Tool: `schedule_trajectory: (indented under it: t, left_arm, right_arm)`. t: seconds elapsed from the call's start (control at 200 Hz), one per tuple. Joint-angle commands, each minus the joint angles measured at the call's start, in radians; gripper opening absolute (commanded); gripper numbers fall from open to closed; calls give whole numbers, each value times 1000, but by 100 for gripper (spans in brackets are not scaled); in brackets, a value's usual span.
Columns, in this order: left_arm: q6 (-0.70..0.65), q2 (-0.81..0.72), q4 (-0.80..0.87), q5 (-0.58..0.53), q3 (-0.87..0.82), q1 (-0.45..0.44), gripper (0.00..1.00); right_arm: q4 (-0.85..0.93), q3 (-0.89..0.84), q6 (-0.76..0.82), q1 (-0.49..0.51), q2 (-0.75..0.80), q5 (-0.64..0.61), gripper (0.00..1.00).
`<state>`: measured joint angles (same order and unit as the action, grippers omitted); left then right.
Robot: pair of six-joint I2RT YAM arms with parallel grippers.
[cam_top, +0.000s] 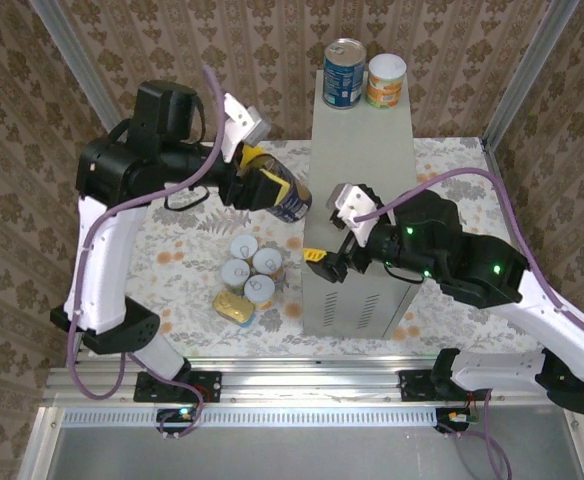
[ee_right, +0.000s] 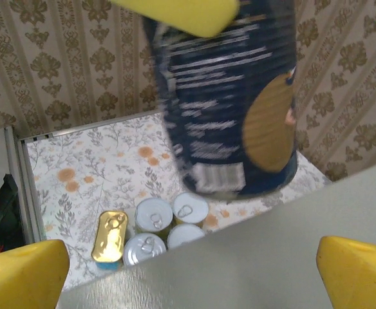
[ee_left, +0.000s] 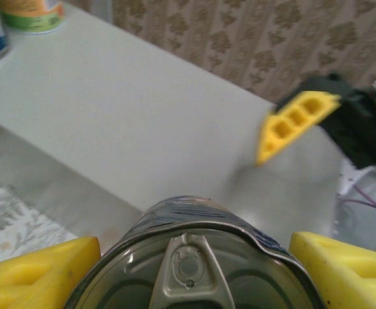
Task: Place and organize the canned foods onto the counter
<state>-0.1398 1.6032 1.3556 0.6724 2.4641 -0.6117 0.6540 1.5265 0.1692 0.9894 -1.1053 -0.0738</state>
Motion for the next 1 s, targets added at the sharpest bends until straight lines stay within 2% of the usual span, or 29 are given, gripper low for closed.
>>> schedule_trajectory:
  t: [0.0, 0.155, 0.54, 0.84, 0.995]
  left_arm:
    - [-47, -72, -100, 156, 8, -12, 0]
    - [-55, -95, -97, 189, 4, -31, 0]
    - [-65, -95, -101, 204, 0, -52, 0]
    - [-67, -79, -118, 208, -19, -54, 0]
    - [-57, -78, -154, 222, -46, -53, 0]
  right_arm:
    - [-60, 59, 50, 6, -39, 17, 100]
    - [-78, 89, 59, 5, -87, 28, 100]
    - [-151, 106, 43, 6, -119, 151, 99]
    - [-149, 106, 32, 6, -117, 168, 72]
    - [-158, 86, 22, 6, -105, 145, 64]
